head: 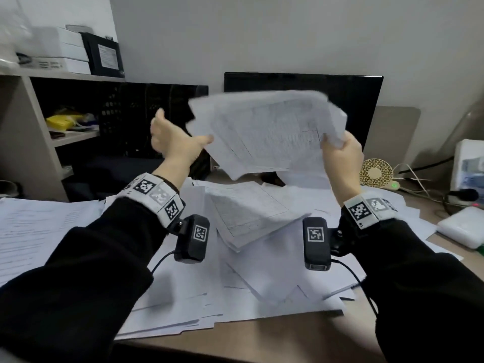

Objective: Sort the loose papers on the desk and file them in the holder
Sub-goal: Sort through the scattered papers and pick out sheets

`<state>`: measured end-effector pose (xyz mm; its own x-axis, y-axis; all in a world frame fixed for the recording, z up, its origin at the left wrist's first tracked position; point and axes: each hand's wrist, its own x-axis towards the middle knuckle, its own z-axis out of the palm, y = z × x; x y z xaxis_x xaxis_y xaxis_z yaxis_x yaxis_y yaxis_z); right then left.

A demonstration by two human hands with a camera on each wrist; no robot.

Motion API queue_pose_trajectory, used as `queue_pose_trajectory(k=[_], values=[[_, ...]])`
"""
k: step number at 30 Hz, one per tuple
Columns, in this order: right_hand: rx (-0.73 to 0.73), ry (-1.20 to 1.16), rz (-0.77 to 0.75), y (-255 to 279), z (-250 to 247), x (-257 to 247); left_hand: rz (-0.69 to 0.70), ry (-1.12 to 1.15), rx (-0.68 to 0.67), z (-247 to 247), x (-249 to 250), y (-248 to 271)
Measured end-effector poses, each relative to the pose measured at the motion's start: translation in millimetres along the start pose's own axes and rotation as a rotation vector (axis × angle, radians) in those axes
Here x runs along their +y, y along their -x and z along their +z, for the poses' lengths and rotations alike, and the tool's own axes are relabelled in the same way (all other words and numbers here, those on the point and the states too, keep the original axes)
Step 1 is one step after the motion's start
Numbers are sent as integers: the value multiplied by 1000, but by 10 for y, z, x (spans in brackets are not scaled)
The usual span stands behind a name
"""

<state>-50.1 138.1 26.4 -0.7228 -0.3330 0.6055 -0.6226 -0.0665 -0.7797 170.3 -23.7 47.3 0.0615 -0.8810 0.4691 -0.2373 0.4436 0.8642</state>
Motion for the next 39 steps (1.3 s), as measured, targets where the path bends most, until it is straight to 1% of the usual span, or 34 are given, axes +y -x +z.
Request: queue_pose_trajectory(k=[2,3,4,5,6,7,8,10,12,13,15,17,20,21,23,24,27,29,30,31,32,33,35,36,37,38,39], values=[[40,98,-124,-51,4,-35,321,-235,-16,53,151,53],[57,129,-167,-65,15,-54,472,-354,-45,87,220,99],[67,141,-191,-59,22,-83,586,-437,-104,114,285,156],[78,135,-211,-50,30,-107,663,-468,-178,141,320,201],[86,118,-225,-32,25,-150,706,-444,-250,167,329,229],[94,105,-232,-21,23,-182,702,-383,-291,180,335,257],[108,107,-232,-13,11,-211,656,-306,-314,193,327,270],[167,166,-216,-21,-5,-221,564,-217,-256,207,285,262],[198,217,-129,-40,-34,-184,493,-139,-149,199,251,221],[162,220,-59,-42,-36,-152,446,-106,-124,191,215,184],[7,227,89,-4,-8,-61,303,-50,-128,182,147,106],[-175,207,236,67,57,46,156,-16,-160,211,43,41],[-384,128,499,190,167,198,-25,-46,-266,291,-177,59],[-438,132,554,190,212,324,-82,-65,-303,319,-266,85],[-540,185,604,129,310,653,-188,-117,-363,378,-426,144],[-575,218,624,178,280,620,-224,-158,-393,400,-473,180],[-599,217,704,325,178,463,-284,-292,-507,475,-586,286],[-596,191,773,342,146,528,-301,-361,-558,518,-625,375],[-603,191,793,347,157,549,-348,-408,-603,536,-612,393],[-601,203,800,348,172,576,-421,-432,-615,538,-564,405],[-597,227,798,334,185,629,-256,-655,-628,574,-618,435],[-600,254,785,329,193,674,-146,-816,-618,600,-636,466],[-614,273,760,314,221,757,-57,-947,-616,664,-680,481],[-613,253,757,315,234,778,-56,-973,-612,669,-682,459],[-606,231,768,323,243,784,-87,-972,-638,694,-696,446],[-603,222,777,321,256,804,-134,-916,-688,712,-712,459],[-603,218,780,316,266,819,-223,-812,-696,702,-690,489]])
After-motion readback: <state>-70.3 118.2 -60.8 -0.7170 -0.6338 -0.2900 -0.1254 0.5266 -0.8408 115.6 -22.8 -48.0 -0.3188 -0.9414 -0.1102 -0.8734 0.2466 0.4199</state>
